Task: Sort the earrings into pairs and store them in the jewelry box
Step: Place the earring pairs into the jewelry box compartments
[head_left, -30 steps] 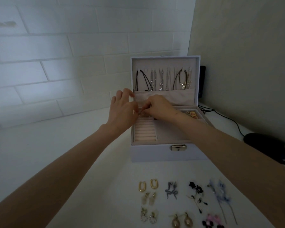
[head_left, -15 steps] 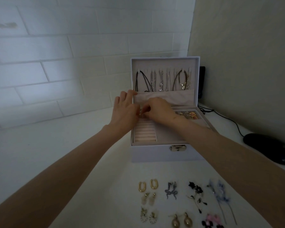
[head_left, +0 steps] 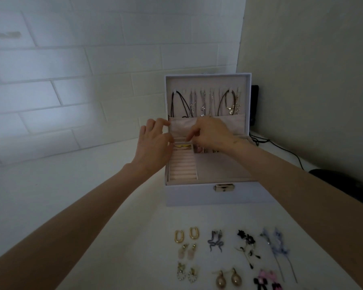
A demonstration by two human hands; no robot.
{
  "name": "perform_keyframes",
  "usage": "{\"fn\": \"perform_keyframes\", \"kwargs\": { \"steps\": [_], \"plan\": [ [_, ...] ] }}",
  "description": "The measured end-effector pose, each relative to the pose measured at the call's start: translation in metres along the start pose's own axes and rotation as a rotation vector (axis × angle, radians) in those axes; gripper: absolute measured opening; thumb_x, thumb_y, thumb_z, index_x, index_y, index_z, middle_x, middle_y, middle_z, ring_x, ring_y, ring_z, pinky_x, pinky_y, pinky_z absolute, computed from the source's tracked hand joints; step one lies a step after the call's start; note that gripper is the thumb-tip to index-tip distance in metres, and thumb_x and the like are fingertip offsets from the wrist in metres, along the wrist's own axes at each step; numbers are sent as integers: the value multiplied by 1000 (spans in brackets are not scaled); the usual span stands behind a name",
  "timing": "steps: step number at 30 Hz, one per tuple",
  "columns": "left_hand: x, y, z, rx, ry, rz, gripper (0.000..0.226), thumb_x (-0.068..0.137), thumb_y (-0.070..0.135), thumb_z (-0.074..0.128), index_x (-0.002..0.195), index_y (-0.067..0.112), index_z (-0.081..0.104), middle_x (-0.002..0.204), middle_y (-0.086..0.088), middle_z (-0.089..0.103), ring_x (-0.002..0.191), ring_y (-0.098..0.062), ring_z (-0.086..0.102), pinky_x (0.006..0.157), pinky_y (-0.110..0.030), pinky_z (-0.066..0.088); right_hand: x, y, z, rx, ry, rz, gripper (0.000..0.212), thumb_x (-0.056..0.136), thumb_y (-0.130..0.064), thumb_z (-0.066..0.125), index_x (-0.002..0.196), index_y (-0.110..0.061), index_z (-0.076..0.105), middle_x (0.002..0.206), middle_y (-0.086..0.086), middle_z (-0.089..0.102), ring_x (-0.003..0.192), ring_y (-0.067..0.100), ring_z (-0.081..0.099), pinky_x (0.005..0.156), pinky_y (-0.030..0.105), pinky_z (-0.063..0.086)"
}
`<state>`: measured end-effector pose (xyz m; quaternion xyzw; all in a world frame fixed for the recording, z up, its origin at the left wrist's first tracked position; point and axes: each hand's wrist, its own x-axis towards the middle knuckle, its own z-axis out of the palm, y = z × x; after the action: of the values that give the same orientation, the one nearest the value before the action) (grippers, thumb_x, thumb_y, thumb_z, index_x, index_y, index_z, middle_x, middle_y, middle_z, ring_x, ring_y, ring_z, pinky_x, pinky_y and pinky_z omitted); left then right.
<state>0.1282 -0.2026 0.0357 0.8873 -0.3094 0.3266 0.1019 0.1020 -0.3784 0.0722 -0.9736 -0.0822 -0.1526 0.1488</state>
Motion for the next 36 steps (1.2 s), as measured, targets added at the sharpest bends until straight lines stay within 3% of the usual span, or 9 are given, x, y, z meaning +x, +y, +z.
{"fn": "perform_keyframes", "kwargs": {
  "steps": [4,8,10,14,17,23,32,36],
  "plan": [
    [4,2,0,-8,116,-42,16,66,-3,70,77,8,70,109,-15,60,91,-36,54,71,-35,34,-2,3,3,-62,-91,32,17,76,-34,72,91,-28,74,69,-19,47,83,5,51,74,25,37],
    [5,5,-2,-29,178,-69,20,67,-6,65,80,9,67,111,-14,59,94,-35,52,73,-37,36,0,0,10,-49,-64,60,19,74,-32,74,92,-25,74,91,-5,67,93,13,60,83,29,46],
    [5,5,-3,-36,186,-75,20,67,-5,64,80,10,66,112,-14,58,94,-34,52,73,-37,36,1,-2,12,-20,-62,87,16,74,-29,75,89,-23,74,89,-3,71,91,15,64,88,32,48],
    [3,3,-1,-48,142,-44,20,65,-5,65,77,11,68,110,-14,59,91,-34,52,72,-35,33,2,-4,12,-17,-62,90,13,75,-26,75,87,-22,74,74,-8,63,85,14,65,87,30,49],
    [0,3,1,-42,89,-1,19,63,-3,68,75,11,70,108,-14,60,89,-35,53,71,-35,32,1,-2,13,-10,-39,64,14,73,-27,76,87,-25,73,76,-10,57,79,10,59,85,31,49],
    [-5,6,1,-66,46,26,18,65,-1,69,76,12,70,108,-15,60,89,-36,54,73,-34,30,-2,2,14,-14,-48,44,14,74,-30,74,88,-26,73,75,-9,57,88,14,62,83,31,48],
    [-21,13,-10,-84,-23,72,22,62,-4,71,78,12,70,108,-17,61,89,-38,56,71,-38,37,-19,3,10,-203,-20,-68,28,91,-22,52,114,-31,65,109,5,56,107,23,50,90,34,29],
    [-30,20,-25,-129,-21,101,19,67,1,71,83,10,68,109,-15,59,92,-36,54,73,-37,36,-33,-3,2,-163,26,-39,27,92,-22,52,115,-30,65,108,6,56,105,23,51,89,34,31]
  ]
}}
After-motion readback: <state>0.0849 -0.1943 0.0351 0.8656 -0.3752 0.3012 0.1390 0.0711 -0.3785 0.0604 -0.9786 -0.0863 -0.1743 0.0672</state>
